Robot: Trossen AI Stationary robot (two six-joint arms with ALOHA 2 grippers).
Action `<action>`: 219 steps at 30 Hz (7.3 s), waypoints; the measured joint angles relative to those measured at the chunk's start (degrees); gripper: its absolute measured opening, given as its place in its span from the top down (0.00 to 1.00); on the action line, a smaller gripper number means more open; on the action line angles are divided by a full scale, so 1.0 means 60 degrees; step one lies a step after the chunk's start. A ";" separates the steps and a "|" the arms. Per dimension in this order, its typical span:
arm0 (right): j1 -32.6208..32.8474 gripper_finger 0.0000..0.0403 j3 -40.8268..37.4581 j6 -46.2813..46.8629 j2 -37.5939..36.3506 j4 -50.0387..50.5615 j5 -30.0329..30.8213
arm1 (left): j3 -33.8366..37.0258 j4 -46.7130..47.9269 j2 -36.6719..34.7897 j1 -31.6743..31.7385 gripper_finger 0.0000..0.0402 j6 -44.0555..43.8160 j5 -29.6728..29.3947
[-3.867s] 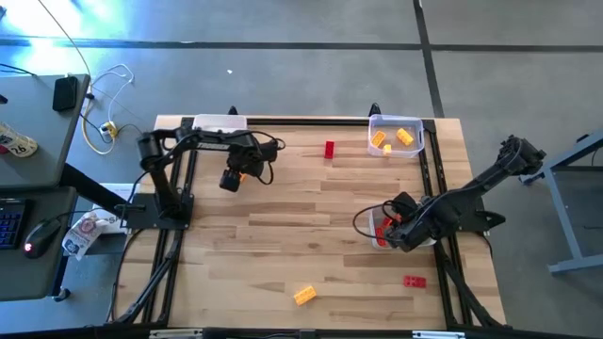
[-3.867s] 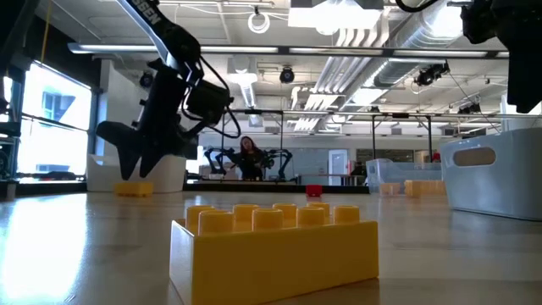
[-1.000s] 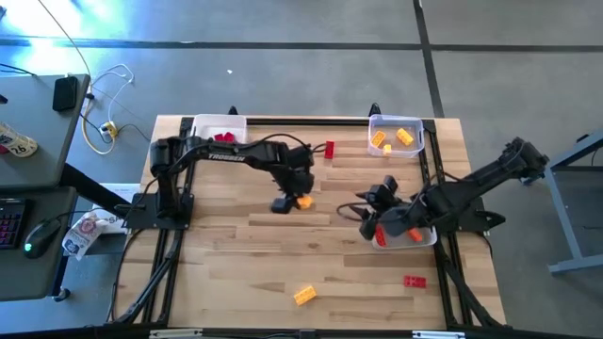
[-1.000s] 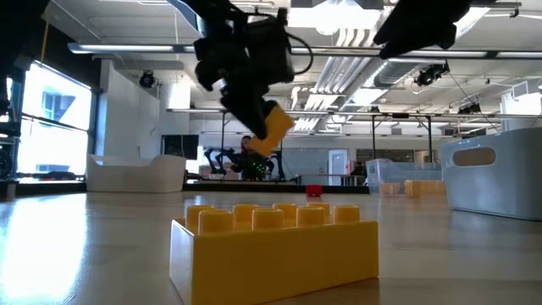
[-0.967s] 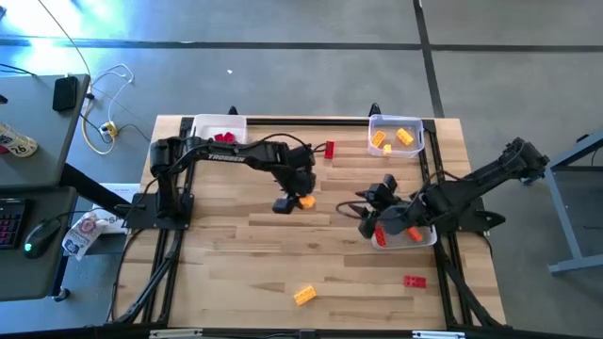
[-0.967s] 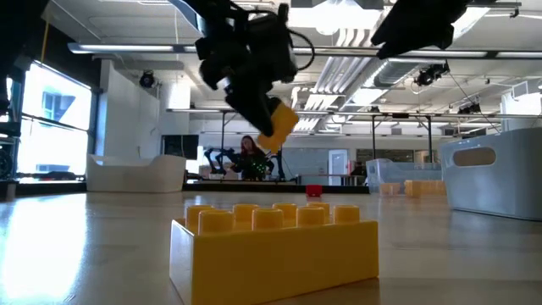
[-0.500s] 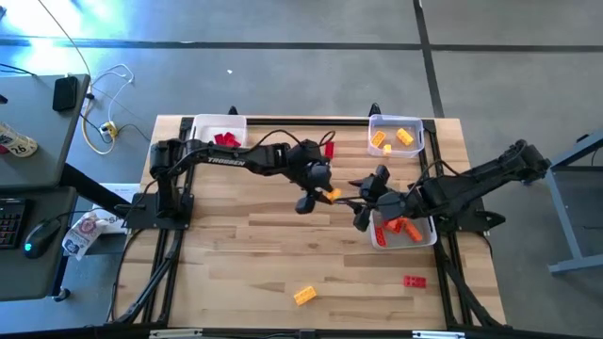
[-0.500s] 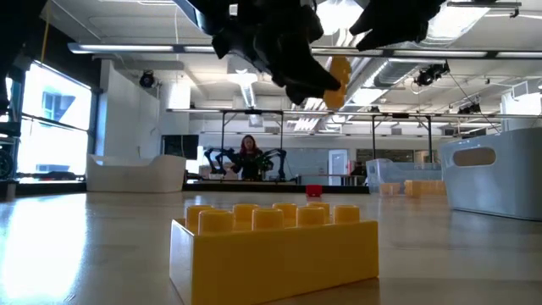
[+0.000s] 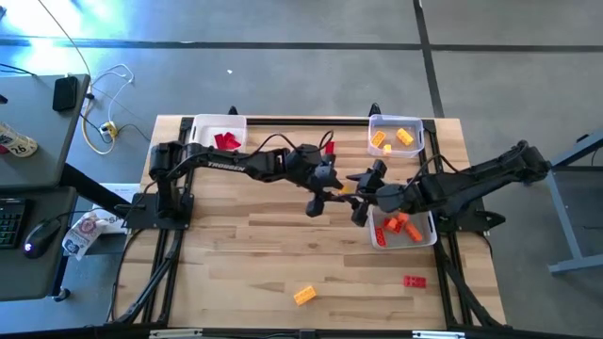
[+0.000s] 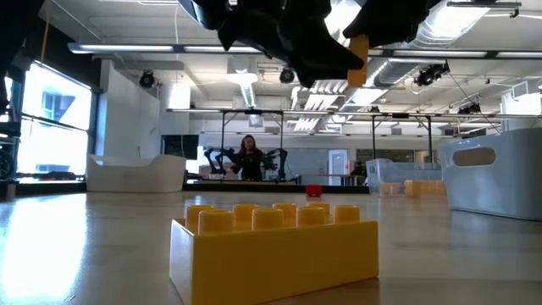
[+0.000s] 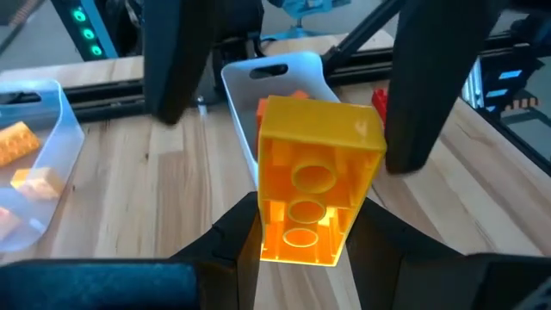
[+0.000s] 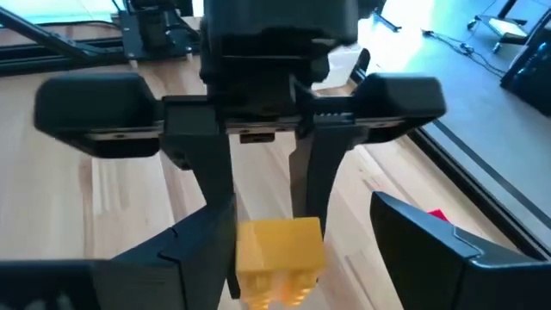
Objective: Sort & place blocks by color
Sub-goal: Put the yellow game piece into the transparent bin, then put the red game piece into the white bin
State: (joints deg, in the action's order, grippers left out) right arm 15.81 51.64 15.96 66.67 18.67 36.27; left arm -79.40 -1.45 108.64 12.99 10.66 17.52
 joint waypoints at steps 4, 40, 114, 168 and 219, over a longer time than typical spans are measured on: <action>-0.0097 0.37 0.0000 0.0004 0.0000 0.0259 -0.0185 | 0.0000 -0.0321 0.0000 -0.0053 0.72 0.0001 -0.0024; -0.2053 0.72 0.0004 0.0592 0.0004 0.1558 -0.0807 | 0.0000 0.0900 -0.0004 0.0198 0.45 -0.0150 -0.3585; -0.8148 0.45 0.1109 0.0369 0.0639 0.7186 -0.3881 | 0.0001 0.5769 -0.0004 -0.1536 0.44 -0.0593 -0.4035; -0.5268 0.45 -0.0619 0.3145 -0.1637 0.7529 -0.6796 | 0.0000 0.5733 -0.0004 -0.1536 0.44 -0.0569 -0.4061; 0.6156 0.45 -0.0619 1.1023 0.1092 0.4744 -0.6897 | 0.0002 0.5685 -0.0004 -0.1536 0.44 -0.0942 -0.4059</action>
State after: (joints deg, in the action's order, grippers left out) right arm 52.74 47.92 82.10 73.23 47.13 -5.11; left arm -79.39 32.67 108.62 3.77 5.01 -6.84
